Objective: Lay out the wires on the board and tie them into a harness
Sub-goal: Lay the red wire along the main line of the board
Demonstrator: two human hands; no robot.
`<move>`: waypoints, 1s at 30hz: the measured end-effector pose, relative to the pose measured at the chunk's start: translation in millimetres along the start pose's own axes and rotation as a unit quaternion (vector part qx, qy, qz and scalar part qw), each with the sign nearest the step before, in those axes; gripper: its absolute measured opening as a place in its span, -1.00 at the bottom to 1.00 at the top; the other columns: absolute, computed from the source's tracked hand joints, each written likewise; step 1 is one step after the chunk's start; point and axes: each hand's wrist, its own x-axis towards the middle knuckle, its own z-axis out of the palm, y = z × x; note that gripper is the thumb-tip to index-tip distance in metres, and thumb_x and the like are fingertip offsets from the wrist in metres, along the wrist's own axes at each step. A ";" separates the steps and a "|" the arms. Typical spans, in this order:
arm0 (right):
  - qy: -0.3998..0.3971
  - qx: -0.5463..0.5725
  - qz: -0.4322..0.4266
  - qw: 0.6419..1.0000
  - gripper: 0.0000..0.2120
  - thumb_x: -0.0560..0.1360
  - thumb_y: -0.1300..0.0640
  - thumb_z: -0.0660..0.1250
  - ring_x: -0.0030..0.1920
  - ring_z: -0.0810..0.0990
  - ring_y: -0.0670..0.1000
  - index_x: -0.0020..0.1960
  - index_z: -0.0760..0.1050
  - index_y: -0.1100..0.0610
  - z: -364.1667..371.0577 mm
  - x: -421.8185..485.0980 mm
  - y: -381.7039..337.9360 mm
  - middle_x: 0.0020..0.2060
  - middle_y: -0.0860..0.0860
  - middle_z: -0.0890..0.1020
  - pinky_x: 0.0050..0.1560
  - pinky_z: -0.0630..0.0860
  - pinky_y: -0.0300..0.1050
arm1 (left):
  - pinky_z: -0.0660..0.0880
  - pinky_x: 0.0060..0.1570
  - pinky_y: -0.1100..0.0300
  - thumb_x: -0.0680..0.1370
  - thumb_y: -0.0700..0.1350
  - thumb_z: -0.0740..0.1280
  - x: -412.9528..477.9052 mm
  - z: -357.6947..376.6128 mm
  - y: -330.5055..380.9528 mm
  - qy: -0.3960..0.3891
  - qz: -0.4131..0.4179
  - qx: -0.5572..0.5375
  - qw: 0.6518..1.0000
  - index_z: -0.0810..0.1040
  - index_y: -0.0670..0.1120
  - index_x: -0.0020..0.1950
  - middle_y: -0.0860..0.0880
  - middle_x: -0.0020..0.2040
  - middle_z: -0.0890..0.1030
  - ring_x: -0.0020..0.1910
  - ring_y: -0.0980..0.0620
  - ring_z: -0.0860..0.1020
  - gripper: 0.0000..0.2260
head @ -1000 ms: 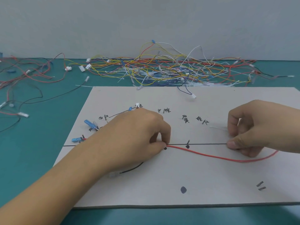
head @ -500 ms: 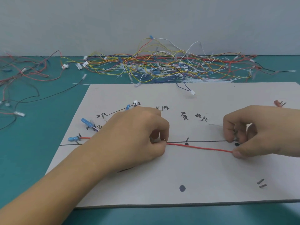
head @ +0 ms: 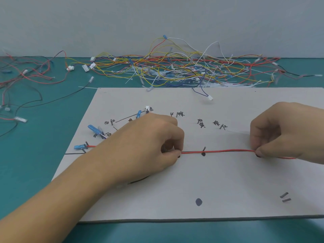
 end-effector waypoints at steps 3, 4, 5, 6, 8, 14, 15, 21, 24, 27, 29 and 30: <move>0.016 -0.020 0.013 1.000 -0.60 0.08 -0.31 0.34 -0.42 0.61 -0.28 -0.08 0.60 -0.42 1.2 2.2 2.9 -0.37 -0.36 0.64 -0.40 0.64 -0.09 | 0.56 -0.18 0.02 0.54 -0.06 0.41 0.5 -1.8 0.6 -0.008 0.006 0.008 1.000 0.66 0.07 -0.14 0.12 -0.20 0.56 -0.16 0.14 0.54 -0.93; 0.018 -0.021 0.017 0.999 -0.61 0.07 -0.32 0.34 -0.42 0.61 -0.29 -0.09 0.59 -0.43 1.3 2.3 2.6 -0.38 -0.37 0.63 -0.40 0.64 -0.10 | 0.56 -0.18 0.02 0.54 -0.06 0.41 0.5 -2.2 1.0 -0.009 0.006 0.009 1.000 0.66 0.07 -0.14 0.12 -0.21 0.56 -0.17 0.15 0.54 -0.93; 0.020 -0.020 0.021 0.999 -0.61 0.07 -0.32 0.34 -0.42 0.61 -0.30 -0.10 0.59 -0.44 0.8 1.9 1.6 -0.39 -0.38 0.63 -0.41 0.64 -0.11 | 0.56 -0.18 0.03 0.54 -0.07 0.42 0.7 -2.5 1.4 -0.009 0.006 0.010 1.000 0.66 0.07 -0.14 0.12 -0.22 0.56 -0.18 0.15 0.54 -0.92; 0.022 -0.017 0.023 0.999 -0.62 0.06 -0.31 0.34 -0.42 0.60 -0.30 -0.11 0.59 -0.45 0.3 1.1 0.2 -0.40 -0.38 0.62 -0.42 0.64 -0.13 | 0.56 -0.17 0.03 0.53 -0.07 0.42 0.7 -2.7 1.7 -0.010 0.004 0.011 1.000 0.66 0.07 -0.15 0.13 -0.22 0.56 -0.19 0.16 0.54 -0.92; 0.026 -0.010 0.026 0.999 -0.64 0.06 -0.30 0.35 -0.43 0.60 -0.32 -0.14 0.60 -0.46 -0.9 -1.8 -3.2 -0.42 -0.39 0.61 -0.44 0.63 -0.16 | 0.56 -0.16 0.04 0.53 -0.07 0.41 1.4 -3.2 2.3 -0.012 0.003 0.014 1.000 0.67 0.06 -0.14 0.12 -0.23 0.57 -0.19 0.15 0.55 -0.92; 0.061 -0.024 0.033 0.997 -0.67 0.01 -0.28 0.29 -0.48 0.54 -0.37 -0.23 0.56 -0.51 -3.2 -8.6 -12.6 -0.49 -0.44 0.55 -0.55 0.55 -0.25 | 0.55 -0.23 0.06 0.52 -0.04 0.39 0.9 -6.2 5.4 0.008 0.014 0.061 0.998 0.67 0.08 -0.16 0.13 -0.24 0.56 -0.20 0.14 0.51 -0.91; 0.068 -0.026 0.036 0.997 -0.66 0.00 -0.28 0.29 -0.48 0.54 -0.37 -0.23 0.56 -0.52 -3.4 -9.8 -13.9 -0.50 -0.44 0.54 -0.56 0.54 -0.26 | 0.54 -0.24 0.05 0.52 -0.04 0.39 0.5 -6.2 5.6 0.011 0.016 0.065 0.998 0.67 0.08 -0.16 0.13 -0.24 0.56 -0.20 0.14 0.51 -0.91; 0.081 -0.011 0.047 0.996 -0.71 0.07 -0.16 0.40 -0.49 0.55 -0.34 -0.25 0.57 -0.48 -3.9 -17.3 -28.3 -0.51 -0.40 0.56 -0.52 0.56 -0.22 | 0.54 -0.25 0.05 0.48 -0.05 0.34 3.1 -6.3 5.0 -0.002 0.034 0.055 0.998 0.67 0.04 -0.20 0.11 -0.28 0.54 -0.25 0.14 0.50 -0.88; 0.089 -0.019 0.049 0.995 -0.67 0.18 0.02 0.51 -0.49 0.57 -0.29 -0.25 0.60 -0.42 -3.5 -20.5 -38.3 -0.51 -0.35 0.58 -0.47 0.60 -0.16 | 0.53 -0.27 0.05 0.46 -0.06 0.33 4.4 -6.4 5.0 0.000 0.038 0.052 0.998 0.66 0.04 -0.22 0.11 -0.30 0.53 -0.27 0.14 0.51 -0.88; 0.119 -0.030 0.041 0.992 -0.64 0.22 0.08 0.52 -0.46 0.58 -0.25 -0.27 0.58 -0.42 -1.5 -22.6 -48.6 -0.49 -0.37 0.58 -0.43 0.60 -0.16 | 0.52 -0.26 0.07 0.43 -0.07 0.35 3.5 -8.7 4.0 -0.011 0.032 0.047 0.998 0.66 0.03 -0.24 0.11 -0.31 0.54 -0.28 0.14 0.52 -0.89; 0.138 -0.028 0.024 0.990 -0.66 0.24 0.09 0.49 -0.39 0.57 -0.24 -0.27 0.58 -0.39 2.5 -23.2 -58.5 -0.45 -0.38 0.58 -0.38 0.58 -0.18 | 0.52 -0.26 0.08 0.41 -0.07 0.35 -0.4 -13.9 0.1 -0.024 0.022 0.044 0.999 0.66 0.02 -0.25 0.11 -0.32 0.55 -0.30 0.13 0.53 -0.90; 0.143 -0.025 0.016 0.989 -0.70 0.26 0.11 0.48 -0.37 0.56 -0.24 -0.28 0.59 -0.34 5.1 -23.5 -64.0 -0.45 -0.32 0.59 -0.37 0.56 -0.20 | 0.52 -0.27 0.08 0.40 -0.06 0.35 -3.2 -17.7 -2.6 -0.030 0.015 0.047 0.998 0.66 0.03 -0.26 0.11 -0.33 0.56 -0.30 0.14 0.54 -0.90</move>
